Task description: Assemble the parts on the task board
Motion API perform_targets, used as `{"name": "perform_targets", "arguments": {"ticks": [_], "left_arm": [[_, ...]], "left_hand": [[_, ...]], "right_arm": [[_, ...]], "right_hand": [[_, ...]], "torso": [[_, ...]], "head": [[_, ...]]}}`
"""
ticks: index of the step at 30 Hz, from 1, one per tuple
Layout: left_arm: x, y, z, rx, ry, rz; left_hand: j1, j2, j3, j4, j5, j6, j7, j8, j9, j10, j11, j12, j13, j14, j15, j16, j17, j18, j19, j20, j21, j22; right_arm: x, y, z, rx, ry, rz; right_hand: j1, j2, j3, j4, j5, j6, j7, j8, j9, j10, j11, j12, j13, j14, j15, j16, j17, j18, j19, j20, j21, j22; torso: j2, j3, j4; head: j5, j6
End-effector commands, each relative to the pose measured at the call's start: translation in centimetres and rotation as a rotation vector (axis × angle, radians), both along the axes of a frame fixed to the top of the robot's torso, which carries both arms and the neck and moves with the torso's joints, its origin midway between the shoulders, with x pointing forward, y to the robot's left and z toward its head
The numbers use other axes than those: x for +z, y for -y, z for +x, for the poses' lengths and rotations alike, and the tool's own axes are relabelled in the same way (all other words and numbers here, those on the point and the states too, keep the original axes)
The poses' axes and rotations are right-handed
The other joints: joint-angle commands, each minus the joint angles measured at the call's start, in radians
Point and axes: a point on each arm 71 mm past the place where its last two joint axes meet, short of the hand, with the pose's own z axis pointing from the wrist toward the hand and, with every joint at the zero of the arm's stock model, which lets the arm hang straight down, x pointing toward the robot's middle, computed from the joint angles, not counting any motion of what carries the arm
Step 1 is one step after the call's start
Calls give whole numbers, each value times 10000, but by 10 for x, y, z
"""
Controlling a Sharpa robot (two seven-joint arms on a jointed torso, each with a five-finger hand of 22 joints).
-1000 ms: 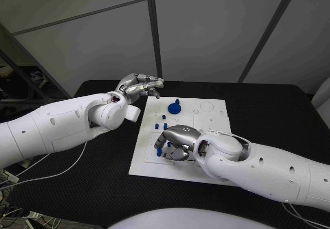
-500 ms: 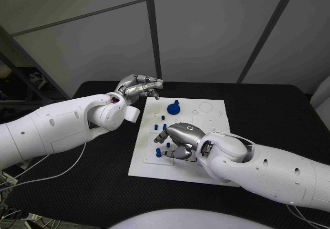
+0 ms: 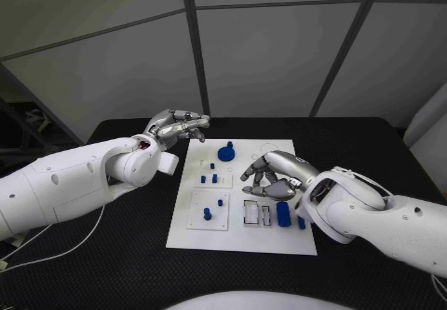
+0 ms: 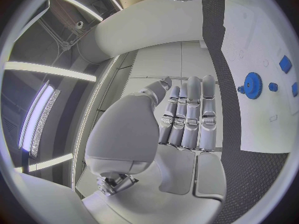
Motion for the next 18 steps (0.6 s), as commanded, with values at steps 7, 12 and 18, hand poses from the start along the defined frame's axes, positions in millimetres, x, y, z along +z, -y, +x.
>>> {"name": "perform_targets", "arguments": {"ticks": [7, 12, 18], "left_arm": [[2, -1, -2, -63, 58, -42], [2, -1, -3, -66, 70, -45], [3, -1, -4, -74, 80, -51]], "left_hand": [[-23, 78, -69, -16, 8, -60, 11, -45, -7, -93, -9, 62, -17, -52, 19, -68, -12, -26, 54, 18, -72, -14], [-23, 78, -69, -16, 8, -60, 11, -45, -7, -93, -9, 62, -17, -52, 19, -68, -12, -26, 54, 18, -72, -14], [-35, 77, -83, -9, 6, -53, 9, -40, -4, -93, -9, 68, -16, -55, 21, -69, -15, -27, 53, 20, -81, -21]], "right_arm": [[-3, 62, -1, -2638, -1647, -545], [-7, 76, -9, -3071, -1475, -1467], [-13, 83, -18, -3307, -1300, -2460]], "right_hand": [[-439, 26, -1511, 822, 1450, -50, -142, 749, 573, -286, -112, 6027, 6707, 805, -127, 741, 1383, -351, 618, -149, 635, 962], [-493, 24, -2353, 1276, 1525, -243, -192, 1353, 1129, 64, -123, 7451, 8546, 908, -168, 1058, 1980, -441, 925, -188, 983, 1495], [-490, 77, -2940, 1728, 1478, -472, -233, 1763, 1566, 182, -146, 7826, 9137, 937, -132, 1145, 2153, -482, 1005, -171, 1090, 1672]], "torso": [[-14, -28, -57], [-30, -26, -58], [-58, -35, -93]], "head": [[-496, 100], [-591, 61], [-593, 4]]}}
